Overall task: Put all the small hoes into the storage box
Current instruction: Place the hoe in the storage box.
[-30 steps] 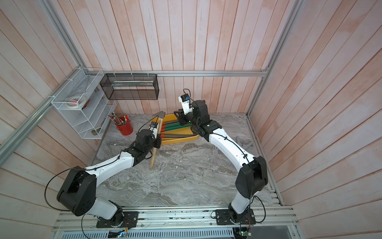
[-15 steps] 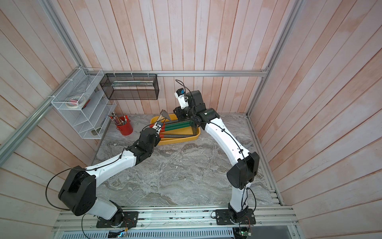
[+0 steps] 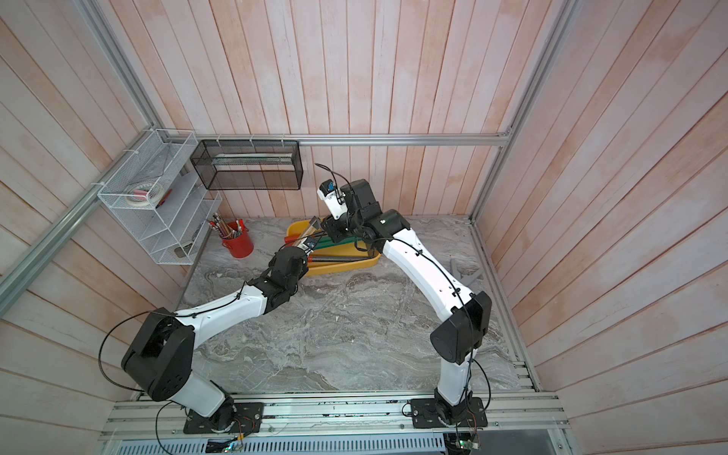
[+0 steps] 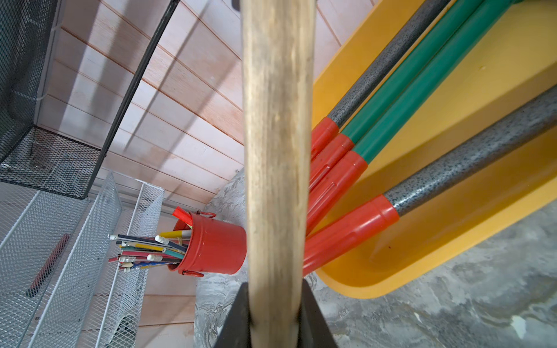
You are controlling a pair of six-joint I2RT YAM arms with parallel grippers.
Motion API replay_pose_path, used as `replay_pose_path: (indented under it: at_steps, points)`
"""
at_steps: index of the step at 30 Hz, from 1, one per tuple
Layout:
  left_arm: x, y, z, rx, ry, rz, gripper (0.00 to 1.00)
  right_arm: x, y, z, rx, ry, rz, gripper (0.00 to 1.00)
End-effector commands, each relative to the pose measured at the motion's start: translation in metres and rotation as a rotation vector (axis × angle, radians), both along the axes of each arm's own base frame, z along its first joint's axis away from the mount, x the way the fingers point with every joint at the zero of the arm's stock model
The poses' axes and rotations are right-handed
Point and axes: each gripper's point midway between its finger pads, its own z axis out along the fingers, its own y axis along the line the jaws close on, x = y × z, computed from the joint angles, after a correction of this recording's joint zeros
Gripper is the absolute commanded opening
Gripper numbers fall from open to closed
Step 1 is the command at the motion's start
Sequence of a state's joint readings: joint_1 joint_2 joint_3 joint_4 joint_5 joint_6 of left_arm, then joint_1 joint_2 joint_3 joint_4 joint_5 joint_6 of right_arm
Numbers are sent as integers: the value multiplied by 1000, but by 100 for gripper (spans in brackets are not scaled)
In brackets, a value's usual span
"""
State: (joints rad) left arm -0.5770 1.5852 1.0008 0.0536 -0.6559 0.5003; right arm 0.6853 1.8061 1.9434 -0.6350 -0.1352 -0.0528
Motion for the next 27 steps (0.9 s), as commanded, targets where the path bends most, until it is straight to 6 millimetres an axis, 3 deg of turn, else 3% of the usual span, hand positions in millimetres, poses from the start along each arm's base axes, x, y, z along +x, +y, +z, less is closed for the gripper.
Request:
replay_pose_path:
  at_steps: [1,6,9,16,19,27]
  points:
    - [2,-21,41,-165,-71,-61,0,-13,-23,-1,-43,-70,-21,41]
    - [-11,-53,40,-335,65,-236,0,-30,-52,-2,14,-181,-75,47]
    - [-24,-74,38,-451,188,-359,0,-31,-72,1,15,-271,-145,48]
    - [-56,-95,54,-661,396,-566,0,-34,-124,8,174,-443,-222,50]
    - [-70,-104,60,-695,465,-640,0,-31,-121,10,161,-491,-198,51]
    - [-95,-115,64,-742,584,-742,0,-20,-92,17,116,-572,-67,51]
